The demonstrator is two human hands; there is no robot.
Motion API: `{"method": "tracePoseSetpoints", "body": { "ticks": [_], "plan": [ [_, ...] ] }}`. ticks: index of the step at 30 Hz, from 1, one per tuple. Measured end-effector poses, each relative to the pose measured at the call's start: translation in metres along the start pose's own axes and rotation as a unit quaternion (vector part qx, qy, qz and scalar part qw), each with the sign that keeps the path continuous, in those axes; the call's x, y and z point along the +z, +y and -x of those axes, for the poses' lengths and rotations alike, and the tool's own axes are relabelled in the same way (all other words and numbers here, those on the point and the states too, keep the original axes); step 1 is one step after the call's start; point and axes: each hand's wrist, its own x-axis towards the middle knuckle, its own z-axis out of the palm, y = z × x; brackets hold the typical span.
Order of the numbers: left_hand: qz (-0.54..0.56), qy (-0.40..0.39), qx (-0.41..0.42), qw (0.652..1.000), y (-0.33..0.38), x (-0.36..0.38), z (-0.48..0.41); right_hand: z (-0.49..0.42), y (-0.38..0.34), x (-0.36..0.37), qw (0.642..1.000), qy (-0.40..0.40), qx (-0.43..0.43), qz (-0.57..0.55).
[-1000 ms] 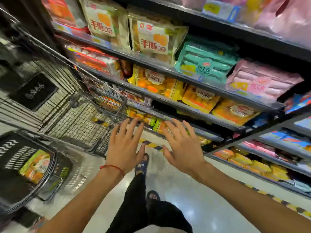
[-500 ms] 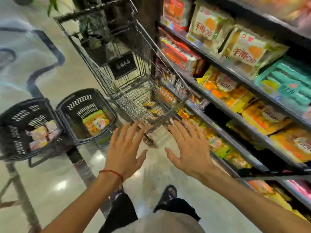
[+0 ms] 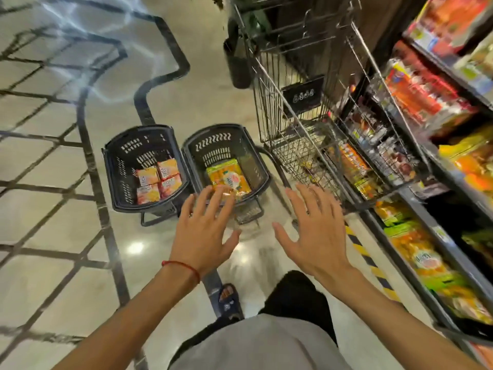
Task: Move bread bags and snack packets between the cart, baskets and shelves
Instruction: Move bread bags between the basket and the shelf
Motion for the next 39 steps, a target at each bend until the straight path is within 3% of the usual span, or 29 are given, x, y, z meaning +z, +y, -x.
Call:
{"method": "tracePoseSetpoints", "body": {
  "ticks": [10, 19, 22, 27, 31, 35, 39],
  "plan": [
    [0.030, -0.009, -0.071, 0.997, -0.074, 0.034, -0.107, -0.152, -0.014, 0.056, 0.995, -0.046, -0.081, 0.035],
    [0.060, -0.044, -0.162, 0.984, -0.119, 0.071, -0.238, -0.317, 0.018, 0.128, 0.967, -0.145, -0.185, 0.100],
    [0.073, -0.056, -0.184, 0.979, -0.133, 0.098, -0.268, -0.354, 0.017, 0.161, 0.965, -0.174, -0.176, 0.082],
    [0.098, -0.085, -0.189, 0.973, -0.158, 0.182, -0.306, -0.380, 0.016, 0.247, 0.977, -0.161, -0.138, 0.029],
    [0.144, -0.109, -0.215, 0.960, -0.172, 0.270, -0.334, -0.384, 0.022, 0.335, 0.972, -0.197, -0.117, 0.048],
    [0.187, -0.108, -0.219, 0.952, -0.174, 0.360, -0.359, -0.380, 0.038, 0.427, 0.980, -0.156, -0.122, 0.027],
    [0.205, -0.120, -0.231, 0.944, -0.174, 0.437, -0.375, -0.376, 0.052, 0.510, 0.980, -0.167, -0.106, 0.029]
  ]
}}
